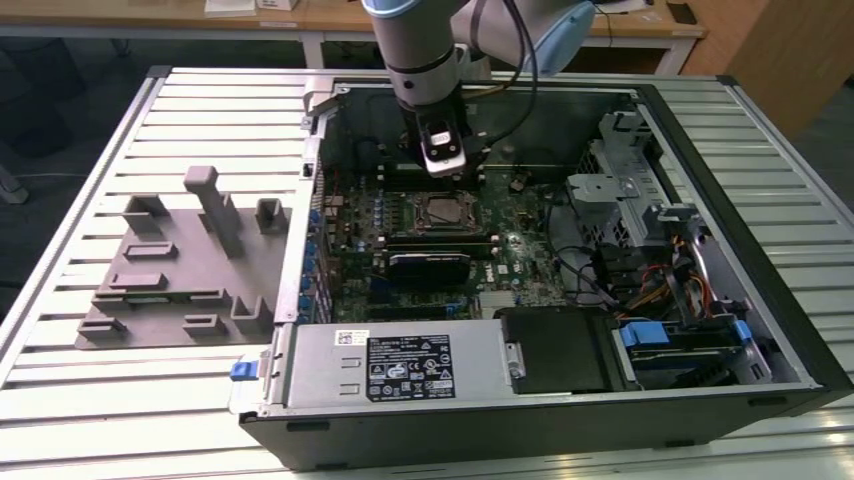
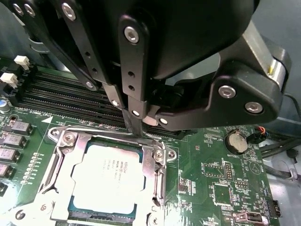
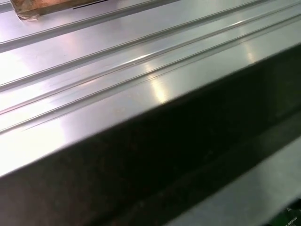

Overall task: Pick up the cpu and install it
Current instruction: 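Install the first cpu locking lever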

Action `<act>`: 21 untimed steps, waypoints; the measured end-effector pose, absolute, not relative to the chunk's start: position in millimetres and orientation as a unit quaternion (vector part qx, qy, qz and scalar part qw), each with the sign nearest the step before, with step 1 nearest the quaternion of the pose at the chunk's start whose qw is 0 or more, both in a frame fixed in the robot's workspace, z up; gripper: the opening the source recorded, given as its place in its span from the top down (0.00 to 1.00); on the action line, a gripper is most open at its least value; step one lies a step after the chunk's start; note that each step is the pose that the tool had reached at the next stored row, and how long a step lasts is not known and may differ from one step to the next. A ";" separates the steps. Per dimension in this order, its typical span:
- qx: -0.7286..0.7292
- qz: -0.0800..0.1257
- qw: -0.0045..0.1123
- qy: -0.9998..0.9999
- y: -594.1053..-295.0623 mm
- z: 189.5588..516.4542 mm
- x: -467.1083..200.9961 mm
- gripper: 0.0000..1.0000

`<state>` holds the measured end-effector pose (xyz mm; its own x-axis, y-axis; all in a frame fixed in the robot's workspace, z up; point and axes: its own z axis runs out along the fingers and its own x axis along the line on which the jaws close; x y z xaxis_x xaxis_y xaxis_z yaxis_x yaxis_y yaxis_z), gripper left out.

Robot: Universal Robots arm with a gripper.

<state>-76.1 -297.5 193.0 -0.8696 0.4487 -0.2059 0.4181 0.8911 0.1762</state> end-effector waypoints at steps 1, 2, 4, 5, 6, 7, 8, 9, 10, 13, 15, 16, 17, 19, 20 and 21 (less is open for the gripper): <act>0.225 0.063 0.122 0.965 -297.7 192.9 -76.2 0.89; 0.225 0.063 0.122 0.965 -298.0 192.8 -76.4 0.89; 0.225 0.063 0.123 0.965 -298.6 192.5 -76.6 0.89; 0.225 0.063 0.123 0.965 -299.0 192.4 -76.7 0.89; 0.225 0.064 0.124 0.965 -299.2 192.2 -76.8 0.89; 0.225 0.064 0.124 0.964 -299.5 192.1 -76.9 0.89; 0.224 0.064 0.124 0.964 -299.8 192.0 -76.9 0.89; 0.224 0.064 0.124 0.964 -300.1 191.9 -76.9 0.89; 0.224 0.064 0.125 0.964 -300.5 191.9 -76.9 0.89; 0.225 0.065 0.124 0.964 -302.1 191.7 -76.9 0.89; 0.225 0.067 0.124 0.964 -303.3 191.7 -76.9 0.89; 0.225 0.070 0.123 0.964 -304.1 191.7 -76.9 0.89; 0.226 0.072 0.123 0.964 -304.8 191.7 -76.9 0.89; 0.227 0.081 0.121 0.963 -306.7 191.7 -76.9 0.89; 0.227 0.086 0.119 0.963 -307.6 191.8 -77.0 0.89; 0.228 0.092 0.118 0.962 -308.7 191.8 -77.0 0.89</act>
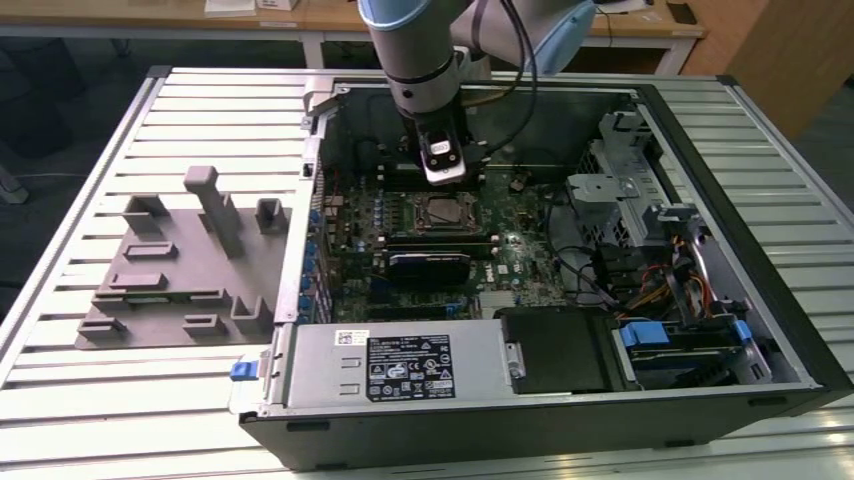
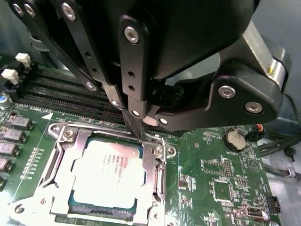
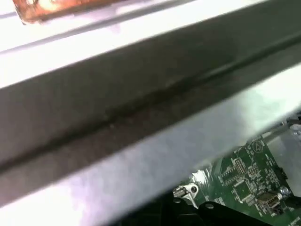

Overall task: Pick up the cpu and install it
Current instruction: 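Install the first cpu locking lever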

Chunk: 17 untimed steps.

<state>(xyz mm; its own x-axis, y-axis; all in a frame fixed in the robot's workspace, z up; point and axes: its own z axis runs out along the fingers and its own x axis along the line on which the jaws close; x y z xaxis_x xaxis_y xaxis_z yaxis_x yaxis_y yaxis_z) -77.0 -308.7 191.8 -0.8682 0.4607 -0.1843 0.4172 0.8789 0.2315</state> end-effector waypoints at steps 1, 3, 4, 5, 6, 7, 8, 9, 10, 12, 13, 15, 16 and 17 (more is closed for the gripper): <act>0.229 0.098 0.117 0.962 -309.7 191.7 -76.9 0.89; 0.229 0.103 0.115 0.961 -311.2 191.7 -76.9 0.89; 0.229 0.103 0.115 0.961 -311.9 191.7 -76.9 0.89; 0.229 0.103 0.115 0.961 -312.6 191.6 -76.9 0.89; 0.229 0.103 0.115 0.961 -313.4 191.6 -76.9 0.89; 0.229 0.103 0.115 0.961 -314.2 191.6 -76.9 0.89; 0.229 0.103 0.115 0.961 -315.0 191.5 -76.9 0.89; 0.229 0.103 0.115 0.961 -315.8 191.3 -76.9 0.89; 0.229 0.104 0.115 0.961 -316.5 191.1 -76.9 0.89; 0.230 0.106 0.115 0.961 -318.0 190.5 -76.9 0.89; 0.230 0.108 0.114 0.960 -318.5 190.3 -76.9 0.89; 0.231 0.114 0.113 0.960 -319.5 190.0 -76.9 0.89; 0.231 0.117 0.112 0.959 -320.2 189.9 -76.9 0.89; 0.231 0.121 0.111 0.959 -321.0 189.8 -76.9 0.89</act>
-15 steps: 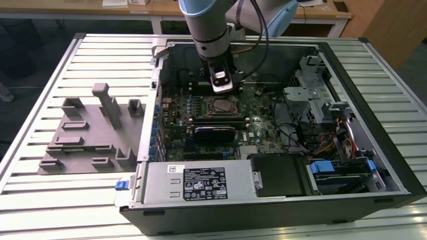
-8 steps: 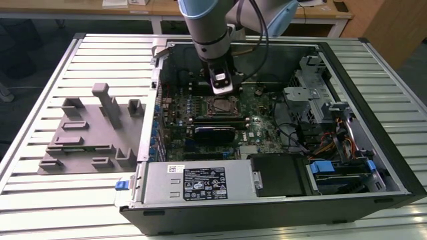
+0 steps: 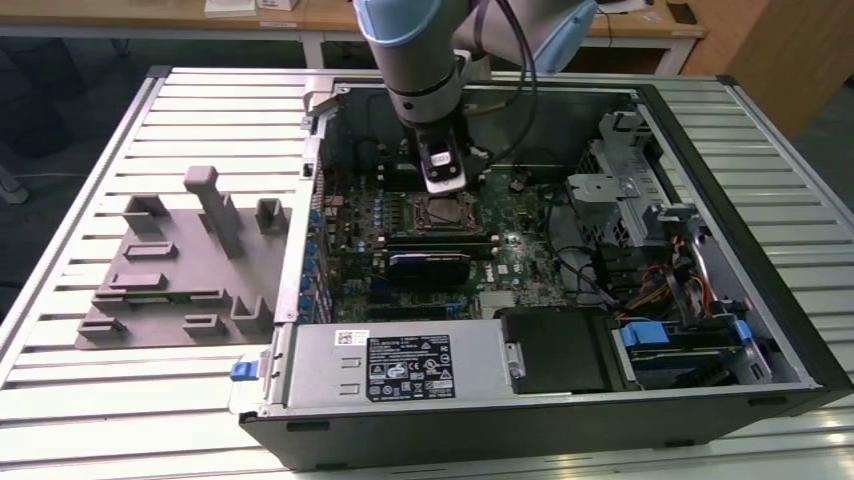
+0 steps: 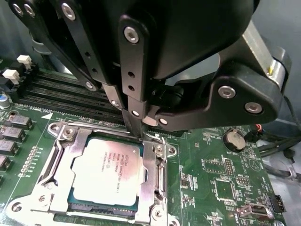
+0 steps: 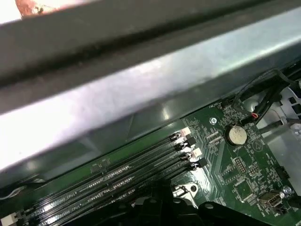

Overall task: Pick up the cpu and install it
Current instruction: 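Install the first cpu locking lever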

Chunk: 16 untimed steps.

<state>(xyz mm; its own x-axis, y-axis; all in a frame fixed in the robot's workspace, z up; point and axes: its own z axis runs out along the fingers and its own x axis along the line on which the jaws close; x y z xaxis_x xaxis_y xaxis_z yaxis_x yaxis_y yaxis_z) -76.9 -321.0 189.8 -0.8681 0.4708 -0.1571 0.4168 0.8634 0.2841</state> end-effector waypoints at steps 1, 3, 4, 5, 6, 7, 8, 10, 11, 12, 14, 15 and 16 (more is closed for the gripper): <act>0.232 0.125 0.110 0.958 -321.9 189.8 -76.9 0.89; 0.232 0.129 0.109 0.958 -324.0 189.8 -76.9 0.89; 0.232 0.130 0.109 0.958 -325.1 189.8 -76.9 0.89; 0.233 0.131 0.109 0.958 -326.5 189.7 -76.9 0.89; 0.233 0.131 0.109 0.958 -328.0 189.7 -76.9 0.89; 0.233 0.132 0.109 0.957 -329.6 189.6 -76.9 0.89; 0.233 0.135 0.108 0.957 -331.3 189.4 -76.9 0.89; 0.234 0.140 0.107 0.956 -334.0 189.3 -76.9 0.89; 0.234 0.143 0.106 0.956 -335.0 189.4 -76.9 0.89; 0.234 0.145 0.106 0.956 -335.4 189.3 -76.9 0.89; 0.234 0.146 0.105 0.955 -335.5 189.4 -77.0 0.89; 0.234 0.146 0.105 0.955 -335.5 189.4 -77.0 0.89; 0.234 0.147 0.105 0.955 -335.6 189.8 -77.0 0.89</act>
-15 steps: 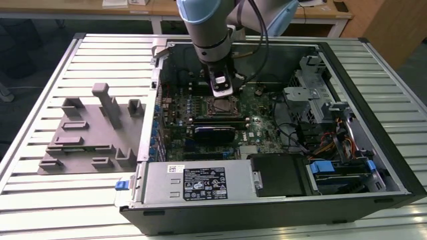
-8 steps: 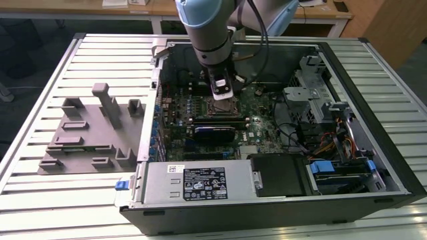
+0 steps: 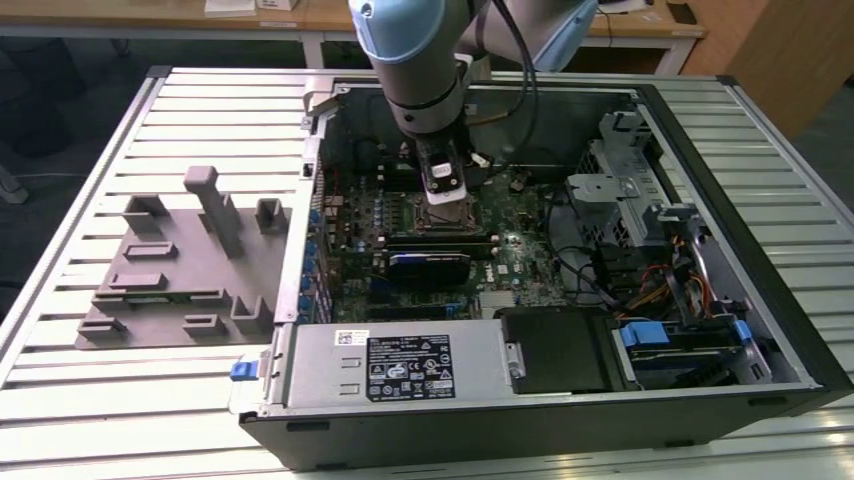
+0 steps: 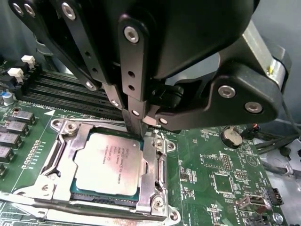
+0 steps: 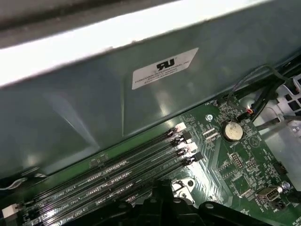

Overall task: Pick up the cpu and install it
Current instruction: 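Install the first cpu locking lever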

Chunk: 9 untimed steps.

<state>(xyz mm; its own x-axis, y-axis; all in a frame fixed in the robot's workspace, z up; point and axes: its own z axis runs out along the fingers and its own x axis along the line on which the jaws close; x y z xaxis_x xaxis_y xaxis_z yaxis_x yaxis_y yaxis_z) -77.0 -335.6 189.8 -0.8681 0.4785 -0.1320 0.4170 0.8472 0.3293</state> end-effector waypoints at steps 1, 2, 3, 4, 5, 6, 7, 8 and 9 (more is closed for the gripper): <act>0.234 0.147 0.105 0.955 -335.6 190.6 -76.9 0.89; 0.234 0.147 0.105 0.955 -335.5 191.6 -76.9 0.89; 0.234 0.147 0.105 0.955 -335.5 192.7 -76.9 0.89; 0.234 0.148 0.105 0.955 -335.5 193.8 -76.9 0.89; 0.234 0.148 0.105 0.955 -335.5 195.0 -76.9 0.89; 0.234 0.148 0.105 0.955 -335.5 196.3 -76.9 0.89; 0.235 0.148 0.105 0.955 -335.5 197.7 -76.9 0.89; 0.235 0.148 0.105 0.955 -335.5 199.0 -76.9 0.89; 0.235 0.149 0.105 0.955 -335.5 200.3 -76.9 0.89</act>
